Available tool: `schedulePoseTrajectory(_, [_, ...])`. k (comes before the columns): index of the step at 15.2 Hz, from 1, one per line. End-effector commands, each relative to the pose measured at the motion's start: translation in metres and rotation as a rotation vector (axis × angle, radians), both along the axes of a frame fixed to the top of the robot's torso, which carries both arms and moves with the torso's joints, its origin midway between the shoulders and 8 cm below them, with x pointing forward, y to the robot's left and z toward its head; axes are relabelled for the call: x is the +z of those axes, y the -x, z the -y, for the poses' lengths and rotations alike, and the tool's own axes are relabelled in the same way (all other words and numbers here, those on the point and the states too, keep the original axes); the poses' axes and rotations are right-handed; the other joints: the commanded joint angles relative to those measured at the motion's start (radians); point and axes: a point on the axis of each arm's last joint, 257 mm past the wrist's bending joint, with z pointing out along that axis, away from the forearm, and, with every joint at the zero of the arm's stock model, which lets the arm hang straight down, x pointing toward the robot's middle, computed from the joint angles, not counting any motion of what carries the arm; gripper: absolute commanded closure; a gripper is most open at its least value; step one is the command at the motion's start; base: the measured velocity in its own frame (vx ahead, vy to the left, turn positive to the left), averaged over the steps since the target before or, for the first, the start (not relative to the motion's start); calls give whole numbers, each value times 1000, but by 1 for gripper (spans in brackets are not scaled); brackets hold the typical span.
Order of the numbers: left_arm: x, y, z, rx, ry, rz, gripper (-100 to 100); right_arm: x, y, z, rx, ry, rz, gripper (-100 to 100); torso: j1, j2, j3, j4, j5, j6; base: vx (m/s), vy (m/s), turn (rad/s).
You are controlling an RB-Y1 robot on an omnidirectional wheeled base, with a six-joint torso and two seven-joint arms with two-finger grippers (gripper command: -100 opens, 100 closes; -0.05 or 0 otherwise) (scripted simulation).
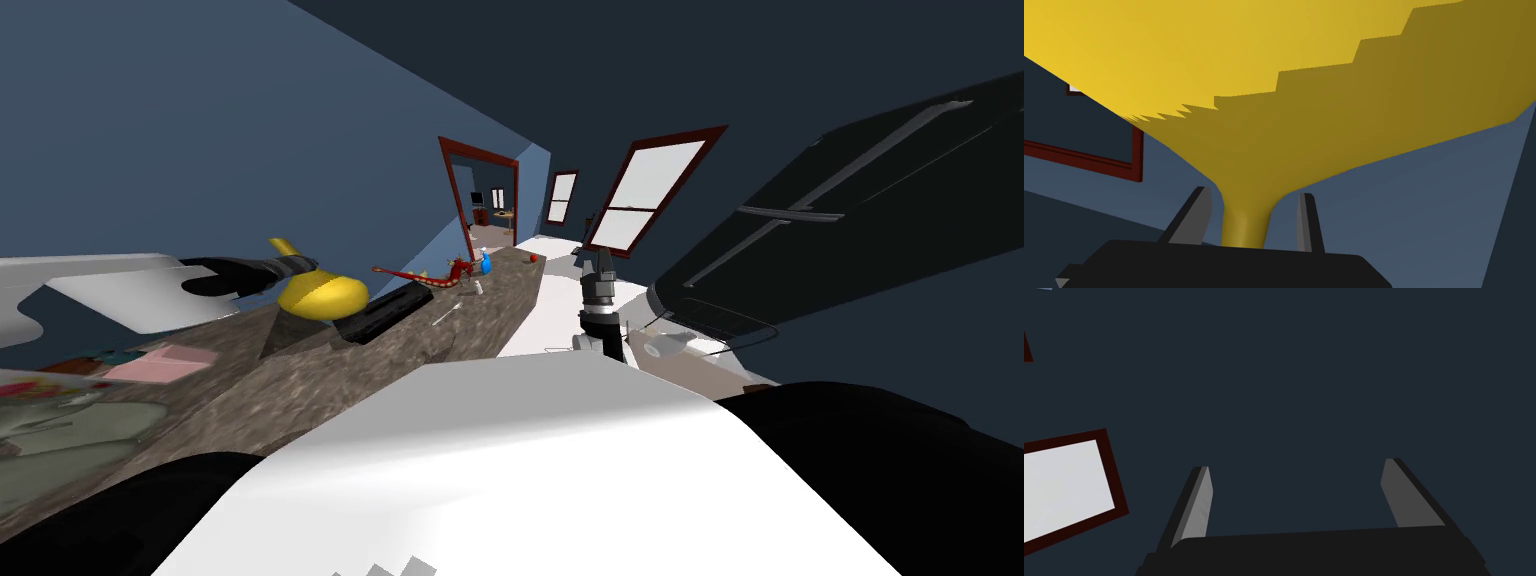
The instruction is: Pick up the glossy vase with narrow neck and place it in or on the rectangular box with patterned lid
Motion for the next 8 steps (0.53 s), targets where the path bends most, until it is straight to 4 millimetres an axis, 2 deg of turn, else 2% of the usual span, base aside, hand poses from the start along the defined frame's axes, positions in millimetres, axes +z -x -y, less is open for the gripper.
schedulePoseTrajectory(1, [0, 0, 0, 0, 0, 0, 100, 0, 0, 0, 0, 0, 0, 0, 0, 0, 0, 0, 0, 0, 59, -42, 14])
schedulePoseTrajectory(2, [1, 0, -1, 4, -1, 2, -100, 0, 0, 0, 0, 0, 0, 0, 1, 2, 1, 0, 0, 0, 23, -16, 2])
schedulePoseTrajectory(6, [2, 0, -1, 3, -2, 2, -100, 0, 0, 0, 0, 0, 0, 0, 6, 9, 5, 2, 2, 0, 5, -3, 0])
schedulePoseTrajectory(7, [12, -17, 14, -17, -5, 8, -100, 0, 0, 0, 0, 0, 0, 0, 6, 9, 5, 2, 2, 0, -10, 25, 173])
schedulePoseTrajectory(8, [12, -17, 14, -17, -5, 8, -100, 0, 0, 0, 0, 0, 0, 0, 7, 10, 6, 3, 2, -1, -19, 35, 193])
